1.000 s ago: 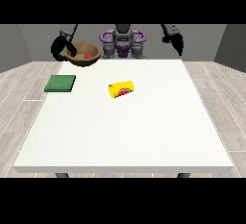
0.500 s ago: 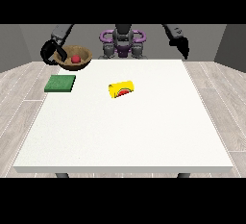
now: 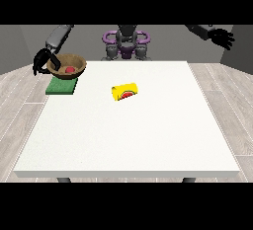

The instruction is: Pick the cup and pour the ball into the bowl, then pick the bowl and place it on the pad

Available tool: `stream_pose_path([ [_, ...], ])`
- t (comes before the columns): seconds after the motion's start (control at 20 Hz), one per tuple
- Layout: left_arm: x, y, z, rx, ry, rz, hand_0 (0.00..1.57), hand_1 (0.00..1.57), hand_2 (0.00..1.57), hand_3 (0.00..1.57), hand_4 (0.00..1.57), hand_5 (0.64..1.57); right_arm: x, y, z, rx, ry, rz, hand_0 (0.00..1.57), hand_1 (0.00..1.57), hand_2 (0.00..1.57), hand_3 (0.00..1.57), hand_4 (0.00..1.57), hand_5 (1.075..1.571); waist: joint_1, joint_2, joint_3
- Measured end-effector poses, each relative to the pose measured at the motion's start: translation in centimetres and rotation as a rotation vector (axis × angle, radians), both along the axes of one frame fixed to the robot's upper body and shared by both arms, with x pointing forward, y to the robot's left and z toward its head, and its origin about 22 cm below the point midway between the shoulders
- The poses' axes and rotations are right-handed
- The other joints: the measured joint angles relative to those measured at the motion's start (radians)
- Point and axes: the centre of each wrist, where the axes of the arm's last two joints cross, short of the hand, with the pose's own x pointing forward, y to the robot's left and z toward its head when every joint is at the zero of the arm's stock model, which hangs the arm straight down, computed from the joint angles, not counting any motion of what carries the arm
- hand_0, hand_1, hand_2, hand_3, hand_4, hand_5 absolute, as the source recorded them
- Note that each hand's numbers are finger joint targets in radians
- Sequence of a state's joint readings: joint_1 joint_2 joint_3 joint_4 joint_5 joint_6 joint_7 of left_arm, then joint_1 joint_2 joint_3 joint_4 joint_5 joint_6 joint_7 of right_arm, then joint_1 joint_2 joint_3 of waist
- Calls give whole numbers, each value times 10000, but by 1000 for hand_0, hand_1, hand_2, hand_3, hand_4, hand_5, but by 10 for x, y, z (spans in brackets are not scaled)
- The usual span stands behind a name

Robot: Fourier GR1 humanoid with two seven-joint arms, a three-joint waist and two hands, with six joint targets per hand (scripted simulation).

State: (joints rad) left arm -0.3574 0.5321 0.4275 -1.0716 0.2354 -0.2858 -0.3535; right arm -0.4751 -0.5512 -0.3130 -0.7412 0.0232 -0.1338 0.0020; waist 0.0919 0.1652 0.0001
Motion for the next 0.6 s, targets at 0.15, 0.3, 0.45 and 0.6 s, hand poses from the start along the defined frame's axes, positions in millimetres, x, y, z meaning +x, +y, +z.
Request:
stream_pose_path([
  [0.15,-8,29,13,-123,-314,105,0,0,0,0,1209,1563,3,-1,4,13,-346,-105,1571,1571,1571,0,757,1567,-17,281,-2],
  [0.3,-14,47,22,-140,-546,207,0,0,0,0,1185,1559,8,0,8,84,-596,-270,1571,1571,1571,252,544,1561,-19,483,-1],
  [0.45,-11,47,35,-91,-947,122,0,0,0,0,1188,1558,4,-21,19,69,-890,-1116,1218,1218,1411,1299,0,1553,132,833,6],
  [0.6,-13,48,37,-45,-1017,45,0,0,0,0,1174,1548,2,-30,20,67,-739,-1503,614,614,681,1057,0,1520,233,958,2],
])
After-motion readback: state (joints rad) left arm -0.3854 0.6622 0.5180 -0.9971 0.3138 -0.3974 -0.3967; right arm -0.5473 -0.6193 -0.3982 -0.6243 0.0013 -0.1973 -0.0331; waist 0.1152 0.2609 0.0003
